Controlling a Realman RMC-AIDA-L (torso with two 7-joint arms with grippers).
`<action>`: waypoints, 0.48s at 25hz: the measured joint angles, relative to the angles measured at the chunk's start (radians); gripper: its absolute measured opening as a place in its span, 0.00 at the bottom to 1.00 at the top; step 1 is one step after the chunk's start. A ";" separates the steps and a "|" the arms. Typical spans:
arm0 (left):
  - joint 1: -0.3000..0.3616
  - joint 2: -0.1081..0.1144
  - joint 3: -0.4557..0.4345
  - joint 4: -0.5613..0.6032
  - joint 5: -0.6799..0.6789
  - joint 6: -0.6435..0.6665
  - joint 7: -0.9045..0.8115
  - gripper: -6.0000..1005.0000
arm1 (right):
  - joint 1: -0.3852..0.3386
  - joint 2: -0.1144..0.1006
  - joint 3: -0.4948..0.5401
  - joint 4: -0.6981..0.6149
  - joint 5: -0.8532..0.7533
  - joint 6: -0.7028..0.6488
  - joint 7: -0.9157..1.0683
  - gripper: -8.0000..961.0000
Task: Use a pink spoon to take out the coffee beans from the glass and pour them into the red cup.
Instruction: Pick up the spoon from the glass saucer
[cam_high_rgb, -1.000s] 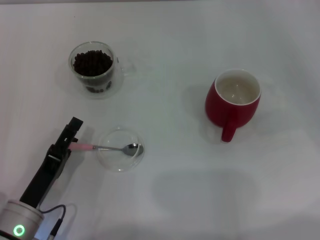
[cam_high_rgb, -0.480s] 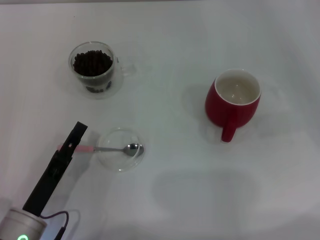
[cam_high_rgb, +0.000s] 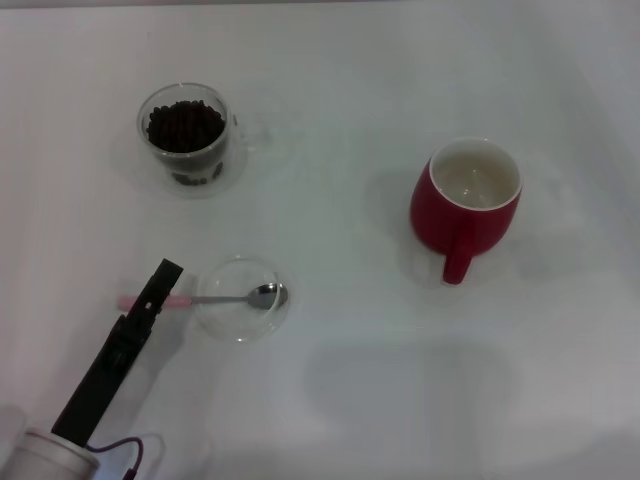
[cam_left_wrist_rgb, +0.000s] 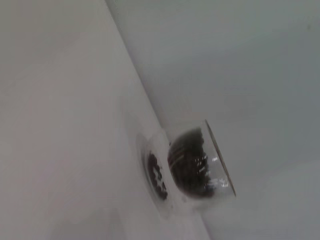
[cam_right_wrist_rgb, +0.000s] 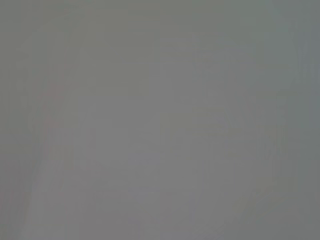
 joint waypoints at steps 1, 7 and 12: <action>0.000 0.000 0.000 0.000 0.002 -0.001 0.000 0.71 | -0.003 0.001 0.000 -0.001 0.000 0.000 0.000 0.73; 0.014 0.000 -0.002 0.000 0.008 0.004 0.003 0.70 | -0.015 0.003 0.000 -0.004 0.000 -0.002 0.000 0.73; 0.026 0.000 -0.004 0.001 0.007 0.005 0.002 0.68 | -0.028 0.004 0.000 -0.006 0.000 -0.008 0.002 0.73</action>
